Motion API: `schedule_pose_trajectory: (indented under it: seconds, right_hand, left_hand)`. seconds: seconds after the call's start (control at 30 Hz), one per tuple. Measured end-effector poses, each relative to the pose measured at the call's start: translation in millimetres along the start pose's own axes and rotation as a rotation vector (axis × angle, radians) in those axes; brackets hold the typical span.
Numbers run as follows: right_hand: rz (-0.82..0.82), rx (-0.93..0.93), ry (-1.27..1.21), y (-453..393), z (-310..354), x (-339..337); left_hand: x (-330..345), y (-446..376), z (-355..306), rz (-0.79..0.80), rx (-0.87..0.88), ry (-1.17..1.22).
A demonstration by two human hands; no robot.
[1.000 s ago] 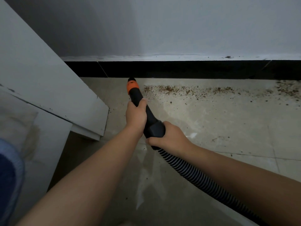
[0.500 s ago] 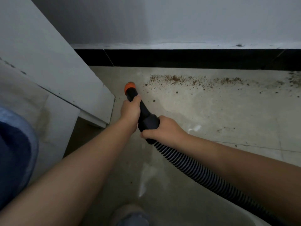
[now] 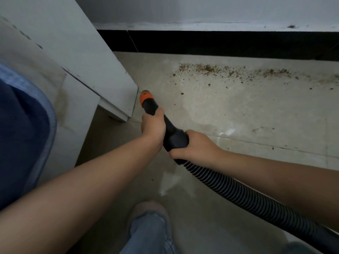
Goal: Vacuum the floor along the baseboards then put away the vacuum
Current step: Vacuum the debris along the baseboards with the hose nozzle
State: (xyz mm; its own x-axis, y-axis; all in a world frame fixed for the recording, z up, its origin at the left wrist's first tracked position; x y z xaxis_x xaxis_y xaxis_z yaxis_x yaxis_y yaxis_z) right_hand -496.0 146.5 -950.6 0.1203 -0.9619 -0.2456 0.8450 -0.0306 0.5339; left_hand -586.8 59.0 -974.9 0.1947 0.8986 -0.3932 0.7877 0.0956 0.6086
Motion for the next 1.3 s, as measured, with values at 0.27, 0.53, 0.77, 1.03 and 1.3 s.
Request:
schedule_pose_trajectory:
  seconds: [0.27, 0.53, 0.77, 1.03, 1.3]
  right_hand:
    - [-0.033, -0.018, 0.023, -34, 11, -4]
    - [0.092, 0.042, 0.06, 5, -17, -1]
    - [-0.02, 0.057, 0.095, 19, -34, -10]
    - [-0.121, 0.017, 0.023, -43, -7, -34]
    - [-0.204, 0.059, -0.032, -64, 0, -60]
  left_hand:
    - [-6, -18, -27, -0.056, 0.053, -0.044]
    - [3, 22, 8, -0.098, 0.006, 0.025]
    - [22, 33, 11, 0.009, 0.042, -0.037]
    - [35, -27, -41, 0.062, 0.109, -0.006]
    - [65, -49, -78, 0.18, 0.159, 0.011]
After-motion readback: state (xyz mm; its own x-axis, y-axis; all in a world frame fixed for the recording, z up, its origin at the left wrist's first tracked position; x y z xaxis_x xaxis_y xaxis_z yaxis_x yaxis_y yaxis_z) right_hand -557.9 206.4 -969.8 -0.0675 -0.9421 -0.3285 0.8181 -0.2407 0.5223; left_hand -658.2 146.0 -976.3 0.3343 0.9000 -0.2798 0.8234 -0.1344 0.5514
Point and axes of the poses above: each hand's wrist, its own y-axis away from the middle knuckle, its own x-axis out of the palm, z = x × y, the point moved 8 cm from there along -y, towards the middle knuckle
